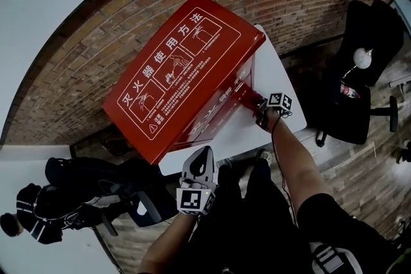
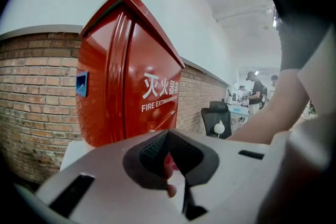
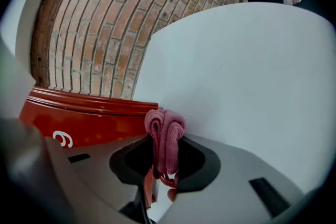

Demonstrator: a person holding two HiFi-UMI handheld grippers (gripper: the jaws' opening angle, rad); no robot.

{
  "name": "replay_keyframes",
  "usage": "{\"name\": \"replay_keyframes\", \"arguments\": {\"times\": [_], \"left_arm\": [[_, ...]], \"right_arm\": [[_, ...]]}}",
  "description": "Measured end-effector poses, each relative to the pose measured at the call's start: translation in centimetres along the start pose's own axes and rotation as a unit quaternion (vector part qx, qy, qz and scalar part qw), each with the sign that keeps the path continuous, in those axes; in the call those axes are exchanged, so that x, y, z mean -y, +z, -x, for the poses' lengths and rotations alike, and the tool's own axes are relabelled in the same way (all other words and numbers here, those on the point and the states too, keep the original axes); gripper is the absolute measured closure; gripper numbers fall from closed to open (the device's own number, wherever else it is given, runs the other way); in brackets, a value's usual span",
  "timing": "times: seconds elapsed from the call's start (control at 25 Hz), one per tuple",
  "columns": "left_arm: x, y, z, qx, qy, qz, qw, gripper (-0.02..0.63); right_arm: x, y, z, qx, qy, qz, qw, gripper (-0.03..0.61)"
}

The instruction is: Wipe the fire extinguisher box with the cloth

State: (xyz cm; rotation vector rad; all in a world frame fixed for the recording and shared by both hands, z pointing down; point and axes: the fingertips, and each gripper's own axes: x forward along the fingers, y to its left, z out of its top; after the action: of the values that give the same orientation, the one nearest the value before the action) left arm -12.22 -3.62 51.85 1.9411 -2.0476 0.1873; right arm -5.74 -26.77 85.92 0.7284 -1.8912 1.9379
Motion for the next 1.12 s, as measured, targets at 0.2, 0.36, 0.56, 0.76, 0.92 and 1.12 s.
{"name": "replay_keyframes", "arguments": {"times": [0.2,0.36,0.56,0.76,0.92,1.12], "left_arm": [[-0.7,-0.3,0.7,-0.001,0.005,-0.001,1.0000,0.586],[-0.7,-0.4,0.9,-0.003,0.003,0.002,1.0000,0.586],[-0.7,-0.4,0.9,-0.005,0.002,0.003,1.0000,0.586],[-0.6,-0.6,0.9,-0.005,-0.005,-0.005,1.0000,0.586],[-0.4,-0.8,1.0,-0.008,-0.011,-0.005,0.9999,0.586],[0.1,-0.3,0.5,-0.006,-0.022,-0.011,0.9997,0.586]], "right_arm": [[0.0,-0.3,-0.1,-0.003,0.004,-0.007,1.000,0.471],[-0.3,-1.7,-0.3,-0.022,0.009,-0.008,1.000,0.471],[-0.7,-3.7,-0.5,-0.039,0.018,-0.011,0.999,0.471],[-2.0,-3.7,-0.1,-0.037,0.038,-0.015,0.998,0.471],[-3.2,-3.7,0.6,-0.029,0.054,-0.019,0.998,0.471],[-4.9,-3.6,2.0,-0.015,0.081,-0.030,0.996,0.471]]}}
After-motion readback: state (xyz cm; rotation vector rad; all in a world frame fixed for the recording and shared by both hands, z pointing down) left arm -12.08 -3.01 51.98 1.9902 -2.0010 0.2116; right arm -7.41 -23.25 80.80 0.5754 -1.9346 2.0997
